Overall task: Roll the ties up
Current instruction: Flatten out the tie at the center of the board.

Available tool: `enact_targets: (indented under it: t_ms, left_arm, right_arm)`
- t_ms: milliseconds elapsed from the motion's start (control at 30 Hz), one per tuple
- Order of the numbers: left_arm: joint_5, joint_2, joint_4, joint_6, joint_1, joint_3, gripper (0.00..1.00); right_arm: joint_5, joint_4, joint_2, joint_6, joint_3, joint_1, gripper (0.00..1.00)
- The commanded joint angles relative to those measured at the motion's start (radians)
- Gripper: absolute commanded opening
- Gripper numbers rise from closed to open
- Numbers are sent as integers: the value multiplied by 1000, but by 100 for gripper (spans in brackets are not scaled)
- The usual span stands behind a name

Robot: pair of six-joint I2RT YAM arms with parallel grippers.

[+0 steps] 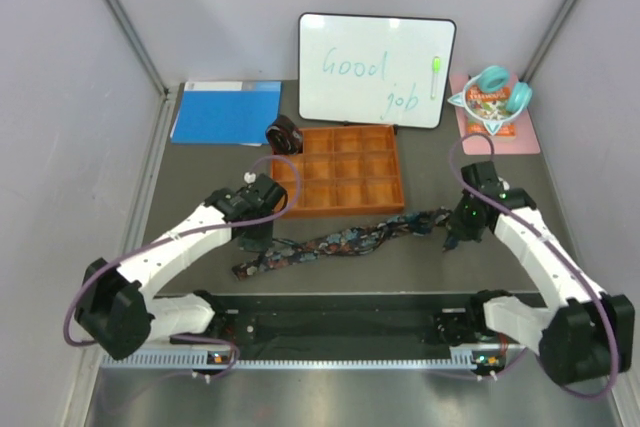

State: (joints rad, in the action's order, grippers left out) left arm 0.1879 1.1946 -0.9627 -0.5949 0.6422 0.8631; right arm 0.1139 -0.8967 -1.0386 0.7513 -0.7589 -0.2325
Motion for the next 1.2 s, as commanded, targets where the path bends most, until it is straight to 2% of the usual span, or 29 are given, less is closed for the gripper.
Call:
enact_targets:
  t_ms: [0,200,300,400,567,767,933,1033,1067,1167]
  left_arm:
    - [-103,55,56,67,-38,-10,7]
    - [-293,140,116,145,-130,-19,8]
    - [-393,193,148,185,-193,-16,9]
    - [-456,267,173,210,-239,-1,9]
    - [-487,399,203,241,-248,34,11]
    - [-482,533,222,279,-265,88,11]
    - [-498,573,209,313,-312,131,9]
    - [-496,563,217,316,-314,140,9]
    - [-499,565,220,319,-315,140,8]
    - [-547,545,258,322,-317,111,8]
  right_arm:
    - [-88,76,-145,-101,-65,166,0]
    - [-68,87,-326,-142,-216,199,0]
    - [-92,111,-402,-153,-246,270,0]
    - [-149,137,-488,-184,-267,349,0]
    - [-160,140,-587,-240,-283,433,0]
    - [-160,145,-572,-268,-263,535,0]
    - [-71,55,-465,-277,-293,538,0]
    - [-25,-34,-396,-259,-316,527,11]
    - [-20,-51,-376,-259,-324,507,19]
    - [35,-117,-321,-273,-323,504,19]
